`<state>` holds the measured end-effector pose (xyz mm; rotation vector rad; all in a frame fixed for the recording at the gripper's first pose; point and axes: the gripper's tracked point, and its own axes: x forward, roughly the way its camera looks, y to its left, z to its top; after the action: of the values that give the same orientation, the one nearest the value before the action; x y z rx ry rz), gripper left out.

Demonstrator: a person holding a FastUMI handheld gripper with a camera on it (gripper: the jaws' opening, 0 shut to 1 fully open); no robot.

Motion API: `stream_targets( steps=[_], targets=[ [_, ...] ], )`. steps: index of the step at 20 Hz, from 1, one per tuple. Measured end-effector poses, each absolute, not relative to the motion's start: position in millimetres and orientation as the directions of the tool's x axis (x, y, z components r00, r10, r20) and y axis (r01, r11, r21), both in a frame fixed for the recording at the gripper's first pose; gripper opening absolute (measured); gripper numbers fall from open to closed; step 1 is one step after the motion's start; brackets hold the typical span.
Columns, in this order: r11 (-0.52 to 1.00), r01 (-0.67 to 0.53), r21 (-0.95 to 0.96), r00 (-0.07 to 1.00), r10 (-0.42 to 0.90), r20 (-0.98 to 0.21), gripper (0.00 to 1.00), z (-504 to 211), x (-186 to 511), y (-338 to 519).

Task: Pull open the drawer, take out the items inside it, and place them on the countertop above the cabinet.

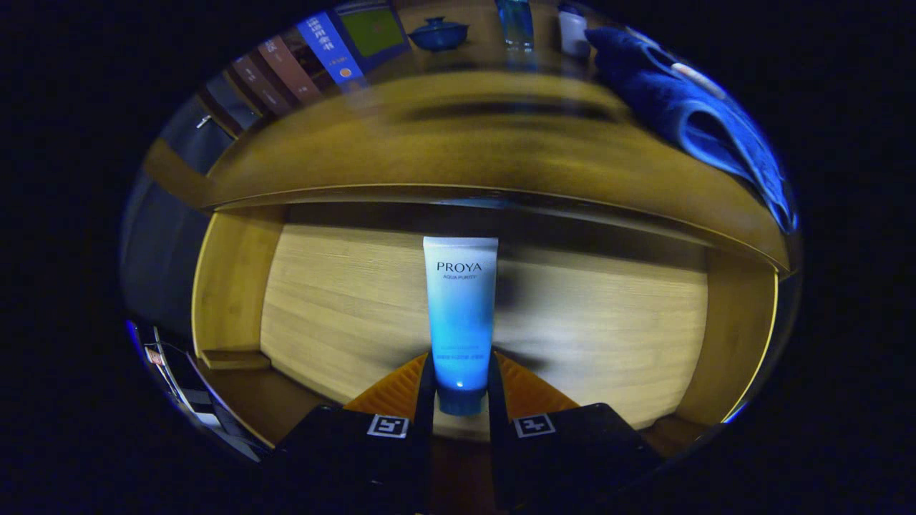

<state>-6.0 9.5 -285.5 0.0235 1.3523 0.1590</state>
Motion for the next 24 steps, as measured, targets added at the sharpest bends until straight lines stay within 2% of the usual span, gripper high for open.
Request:
stream_targets(
  steps=[4, 7, 9, 13, 18, 20, 24],
  targets=[
    [0.974, -0.102, 0.204, 0.299, 0.226, -0.927, 0.39, -209.9, -8.1, 35.2],
    [0.969, -0.138, 0.204, 0.365, 0.241, -0.899, 0.38, -178.2, 26.1, 43.0],
    [0.976, -0.118, 0.182, 0.402, 0.215, -0.89, 0.38, -176.4, 62.7, 36.1],
    [0.994, -0.051, 0.101, 0.406, 0.112, -0.907, 0.38, -204.1, 126.4, 12.9],
    [0.997, -0.035, 0.074, 0.399, 0.082, -0.913, 0.39, -227.9, 159.6, 13.1],
    [0.996, -0.047, 0.071, 0.403, 0.084, -0.911, 0.46, -224.9, 160.3, 15.6],
    [0.992, -0.039, 0.118, 0.426, 0.123, -0.896, 0.83, -215.0, 152.5, 15.0]
  ],
)
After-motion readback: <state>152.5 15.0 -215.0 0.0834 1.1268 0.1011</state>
